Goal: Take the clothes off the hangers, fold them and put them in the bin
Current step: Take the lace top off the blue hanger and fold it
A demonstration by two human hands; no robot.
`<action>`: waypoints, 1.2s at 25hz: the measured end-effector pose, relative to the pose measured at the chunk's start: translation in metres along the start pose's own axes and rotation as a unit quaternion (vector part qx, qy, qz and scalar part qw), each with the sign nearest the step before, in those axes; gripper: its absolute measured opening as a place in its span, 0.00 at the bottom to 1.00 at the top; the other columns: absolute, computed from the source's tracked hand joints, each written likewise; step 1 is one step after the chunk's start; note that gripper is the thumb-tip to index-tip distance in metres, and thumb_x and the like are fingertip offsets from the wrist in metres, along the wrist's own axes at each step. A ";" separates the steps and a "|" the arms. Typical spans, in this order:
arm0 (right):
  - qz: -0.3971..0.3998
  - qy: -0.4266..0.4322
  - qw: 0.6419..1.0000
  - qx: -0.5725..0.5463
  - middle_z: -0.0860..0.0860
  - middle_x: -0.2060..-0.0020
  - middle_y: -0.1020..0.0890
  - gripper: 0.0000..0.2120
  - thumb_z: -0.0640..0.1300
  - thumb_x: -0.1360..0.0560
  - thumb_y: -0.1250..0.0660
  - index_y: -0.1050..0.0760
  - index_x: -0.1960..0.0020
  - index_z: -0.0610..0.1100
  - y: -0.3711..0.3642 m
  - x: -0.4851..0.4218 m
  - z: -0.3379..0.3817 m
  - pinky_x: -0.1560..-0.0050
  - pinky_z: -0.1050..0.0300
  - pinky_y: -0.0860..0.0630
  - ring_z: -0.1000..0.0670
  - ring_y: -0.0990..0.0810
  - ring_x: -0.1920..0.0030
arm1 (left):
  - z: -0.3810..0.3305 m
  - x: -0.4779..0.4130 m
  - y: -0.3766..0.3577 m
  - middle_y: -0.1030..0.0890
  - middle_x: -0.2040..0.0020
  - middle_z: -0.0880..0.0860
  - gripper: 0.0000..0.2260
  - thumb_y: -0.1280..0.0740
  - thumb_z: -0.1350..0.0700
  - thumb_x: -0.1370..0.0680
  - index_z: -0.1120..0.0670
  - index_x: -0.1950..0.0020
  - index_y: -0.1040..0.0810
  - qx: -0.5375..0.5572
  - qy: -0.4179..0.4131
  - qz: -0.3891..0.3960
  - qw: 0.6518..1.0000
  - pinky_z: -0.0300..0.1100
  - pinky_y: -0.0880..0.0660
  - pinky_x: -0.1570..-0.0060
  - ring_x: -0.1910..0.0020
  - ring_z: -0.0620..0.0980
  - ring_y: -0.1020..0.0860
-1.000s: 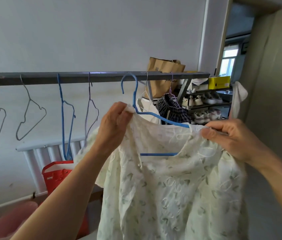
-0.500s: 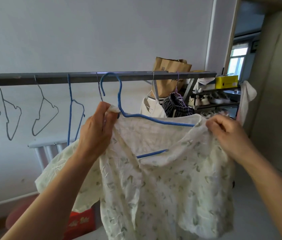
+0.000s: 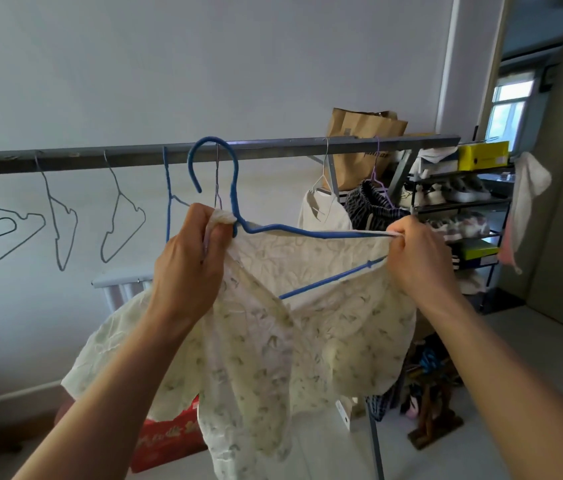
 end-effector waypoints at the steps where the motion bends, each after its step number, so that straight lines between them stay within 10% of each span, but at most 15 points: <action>1: -0.008 0.012 0.999 -0.028 0.43 0.53 0.19 0.11 0.37 0.21 0.42 0.21 0.47 0.40 -0.001 -0.002 -0.002 0.57 0.49 0.27 0.42 0.23 0.55 | 0.002 0.000 0.003 0.27 0.65 0.43 0.09 0.44 0.49 0.16 0.50 0.54 0.33 -0.009 0.006 -0.006 1.000 0.50 0.29 0.61 0.65 0.44 0.27; 5: 0.023 -0.133 0.960 -0.244 0.46 0.63 0.17 0.10 0.37 0.21 0.38 0.18 0.48 0.38 -0.012 -0.005 -0.015 0.61 0.51 0.20 0.46 0.19 0.61 | 0.009 0.001 0.011 0.27 0.64 0.45 0.09 0.46 0.50 0.16 0.51 0.54 0.33 -0.053 0.027 -0.004 0.998 0.49 0.31 0.61 0.65 0.46 0.27; 9: 0.113 -0.327 0.784 -0.515 0.45 0.71 0.18 0.10 0.28 0.23 0.41 0.21 0.53 0.35 -0.021 -0.003 -0.021 0.75 0.62 0.23 0.52 0.19 0.74 | 0.020 0.006 0.013 0.26 0.64 0.44 0.07 0.42 0.53 0.17 0.53 0.53 0.31 -0.013 0.063 -0.017 0.998 0.50 0.30 0.60 0.64 0.44 0.28; 15: 0.168 -0.300 0.851 -0.398 0.43 0.63 0.18 0.05 0.34 0.24 0.34 0.19 0.52 0.39 -0.024 -0.003 -0.027 0.62 0.55 0.23 0.45 0.20 0.64 | 0.024 0.008 0.014 0.28 0.66 0.46 0.10 0.39 0.56 0.18 0.49 0.60 0.30 0.041 0.105 -0.017 0.994 0.39 0.32 0.66 0.69 0.42 0.32; 19: 0.226 -0.377 0.806 -0.395 0.43 0.68 0.21 0.05 0.36 0.29 0.35 0.19 0.58 0.37 -0.028 -0.004 -0.032 0.62 0.52 0.24 0.43 0.22 0.67 | 0.025 0.006 0.017 0.32 0.68 0.48 0.12 0.40 0.60 0.18 0.54 0.63 0.31 0.106 0.107 -0.010 0.989 0.30 0.37 0.71 0.71 0.39 0.36; 23: 0.283 -0.195 0.889 -0.302 0.48 0.56 0.17 0.07 0.37 0.26 0.32 0.18 0.49 0.43 -0.033 0.008 -0.030 0.54 0.53 0.27 0.47 0.21 0.53 | 0.029 0.005 0.015 0.31 0.66 0.49 0.10 0.41 0.58 0.17 0.58 0.58 0.28 0.124 0.132 -0.044 0.982 0.28 0.36 0.71 0.71 0.38 0.34; 26: 0.377 -0.102 0.845 -0.365 0.48 0.45 0.19 0.21 0.38 0.31 0.28 0.24 0.40 0.50 -0.031 0.019 -0.024 0.48 0.51 0.24 0.48 0.20 0.46 | 0.031 0.004 0.015 0.32 0.67 0.51 0.09 0.41 0.59 0.17 0.60 0.55 0.27 0.127 0.131 -0.049 0.982 0.29 0.36 0.73 0.72 0.38 0.34; 30: 0.336 -0.123 0.731 -0.581 0.48 0.54 0.19 0.27 0.51 0.40 0.19 0.21 0.44 0.46 -0.027 0.013 -0.010 0.64 0.59 0.28 0.53 0.23 0.61 | 0.032 0.010 0.007 0.30 0.66 0.51 0.09 0.40 0.57 0.17 0.59 0.56 0.27 0.117 0.127 -0.014 0.985 0.30 0.36 0.72 0.71 0.40 0.34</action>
Point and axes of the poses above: each hand's wrist, its own x-axis away from the middle knuckle, its own y-axis out of the back of the hand, z = x × y, the point moved 2 cm from there along -x, towards the middle knuckle
